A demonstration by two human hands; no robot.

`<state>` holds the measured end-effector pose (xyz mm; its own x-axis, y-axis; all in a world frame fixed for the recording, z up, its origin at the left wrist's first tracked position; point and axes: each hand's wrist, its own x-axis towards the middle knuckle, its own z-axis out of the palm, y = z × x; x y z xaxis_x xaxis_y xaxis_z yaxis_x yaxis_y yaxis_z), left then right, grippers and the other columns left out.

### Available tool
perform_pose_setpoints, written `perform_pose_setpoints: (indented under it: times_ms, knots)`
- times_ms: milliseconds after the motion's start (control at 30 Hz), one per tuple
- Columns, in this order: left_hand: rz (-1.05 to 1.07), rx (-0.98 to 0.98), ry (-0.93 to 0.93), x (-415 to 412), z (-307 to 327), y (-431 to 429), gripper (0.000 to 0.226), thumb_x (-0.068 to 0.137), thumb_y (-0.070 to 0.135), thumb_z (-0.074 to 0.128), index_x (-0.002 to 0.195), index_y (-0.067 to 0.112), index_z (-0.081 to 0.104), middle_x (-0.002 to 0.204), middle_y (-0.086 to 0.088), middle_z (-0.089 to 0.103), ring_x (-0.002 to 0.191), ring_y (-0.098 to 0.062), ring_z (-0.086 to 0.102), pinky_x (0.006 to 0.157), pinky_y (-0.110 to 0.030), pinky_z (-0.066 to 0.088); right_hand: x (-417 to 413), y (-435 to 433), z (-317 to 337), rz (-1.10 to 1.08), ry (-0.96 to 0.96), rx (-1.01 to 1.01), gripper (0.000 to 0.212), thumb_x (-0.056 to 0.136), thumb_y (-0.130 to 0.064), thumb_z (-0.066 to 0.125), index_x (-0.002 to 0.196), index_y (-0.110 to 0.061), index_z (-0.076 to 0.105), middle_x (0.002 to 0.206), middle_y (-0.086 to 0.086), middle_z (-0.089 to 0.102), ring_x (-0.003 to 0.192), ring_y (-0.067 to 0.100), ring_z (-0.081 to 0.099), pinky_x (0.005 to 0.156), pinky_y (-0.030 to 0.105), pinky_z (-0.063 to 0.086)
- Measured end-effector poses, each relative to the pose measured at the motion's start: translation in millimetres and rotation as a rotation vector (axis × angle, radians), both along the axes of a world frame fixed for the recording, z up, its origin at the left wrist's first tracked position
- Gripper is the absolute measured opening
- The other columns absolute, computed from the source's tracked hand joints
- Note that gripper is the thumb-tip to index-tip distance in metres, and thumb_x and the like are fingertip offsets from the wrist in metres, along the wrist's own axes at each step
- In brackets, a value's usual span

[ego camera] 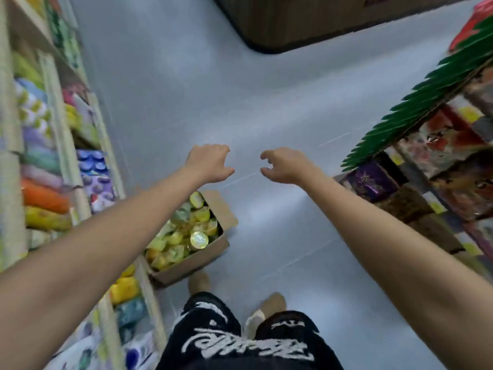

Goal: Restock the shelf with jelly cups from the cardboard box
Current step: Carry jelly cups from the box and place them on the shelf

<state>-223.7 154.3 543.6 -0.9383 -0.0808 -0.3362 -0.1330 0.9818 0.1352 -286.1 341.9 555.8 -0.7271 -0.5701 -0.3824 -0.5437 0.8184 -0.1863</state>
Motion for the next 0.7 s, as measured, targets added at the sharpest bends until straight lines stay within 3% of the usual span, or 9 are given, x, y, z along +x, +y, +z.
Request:
perform_pose_setpoints:
  times_ms: [333, 567, 700]
  knots:
    - [0.364, 0.072, -0.132, 88, -94, -178, 0.042, 0.091, 0.038, 0.054, 0.124, 0.011, 0.055, 0.122, -0.011, 0.061, 0.111, -0.034, 0.057, 0.087, -0.038, 0.046, 42, -204, -97, 0.226, -0.151, 0.031, 0.042, 0.094, -0.033, 0.048, 0.135, -0.021, 0.05, 0.129, 0.004, 0.06, 0.122, 0.026, 0.052, 0.089, 0.036, 0.045]
    - [0.617, 0.175, -0.208, 135, -169, -220, 0.043, 0.087, 0.032, 0.055, 0.126, 0.014, 0.055, 0.126, -0.01, 0.058, 0.113, -0.034, 0.055, 0.081, -0.036, 0.044, 67, -262, -174, 0.315, -0.23, 0.085, 0.038, 0.094, -0.031, 0.048, 0.129, -0.017, 0.054, 0.121, 0.009, 0.062, 0.115, 0.031, 0.054, 0.079, 0.034, 0.043]
    - [0.695, 0.165, -0.294, 156, -234, -229, 0.035, 0.089, 0.033, 0.054, 0.118, 0.014, 0.055, 0.116, -0.008, 0.06, 0.108, -0.032, 0.058, 0.078, -0.037, 0.047, 74, -281, -241, 0.437, -0.259, 0.134, 0.036, 0.094, -0.029, 0.047, 0.126, -0.014, 0.052, 0.115, 0.011, 0.062, 0.112, 0.032, 0.055, 0.072, 0.033, 0.04]
